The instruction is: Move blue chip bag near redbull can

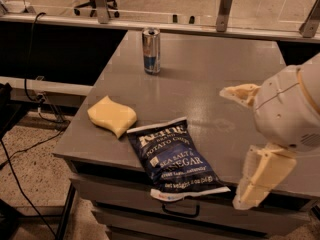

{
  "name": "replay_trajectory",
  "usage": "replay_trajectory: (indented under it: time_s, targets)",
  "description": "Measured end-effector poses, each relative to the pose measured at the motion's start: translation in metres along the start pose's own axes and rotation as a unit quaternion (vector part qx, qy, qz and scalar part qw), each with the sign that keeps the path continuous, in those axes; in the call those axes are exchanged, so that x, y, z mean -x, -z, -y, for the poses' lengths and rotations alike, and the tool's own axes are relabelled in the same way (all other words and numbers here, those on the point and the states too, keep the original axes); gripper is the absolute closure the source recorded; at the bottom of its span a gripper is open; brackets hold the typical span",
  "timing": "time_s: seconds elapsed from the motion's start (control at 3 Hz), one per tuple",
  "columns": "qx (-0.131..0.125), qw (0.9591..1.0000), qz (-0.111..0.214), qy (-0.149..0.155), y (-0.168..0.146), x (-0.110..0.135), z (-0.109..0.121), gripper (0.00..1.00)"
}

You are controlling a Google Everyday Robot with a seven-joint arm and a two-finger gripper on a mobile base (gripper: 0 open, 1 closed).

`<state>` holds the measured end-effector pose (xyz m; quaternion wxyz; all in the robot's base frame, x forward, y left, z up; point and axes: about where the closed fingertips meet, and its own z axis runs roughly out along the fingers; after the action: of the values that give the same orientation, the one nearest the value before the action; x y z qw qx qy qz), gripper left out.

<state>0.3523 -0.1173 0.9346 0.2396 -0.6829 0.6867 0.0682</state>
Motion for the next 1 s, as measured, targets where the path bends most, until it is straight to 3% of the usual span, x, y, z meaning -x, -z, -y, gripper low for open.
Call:
replay_trajectory:
  time_s: [0.33, 0.67, 1.0]
  targets:
    - [0.021, 0.9991, 0.036, -0.003, -0.035, 0.003, 0.0, 0.0]
    - [0.03, 0.9986, 0.042, -0.013, -0.07, 0.0, -0.006, 0.0]
    - [0.028, 0.9983, 0.04, -0.031, -0.1, -0.005, -0.01, 0.14]
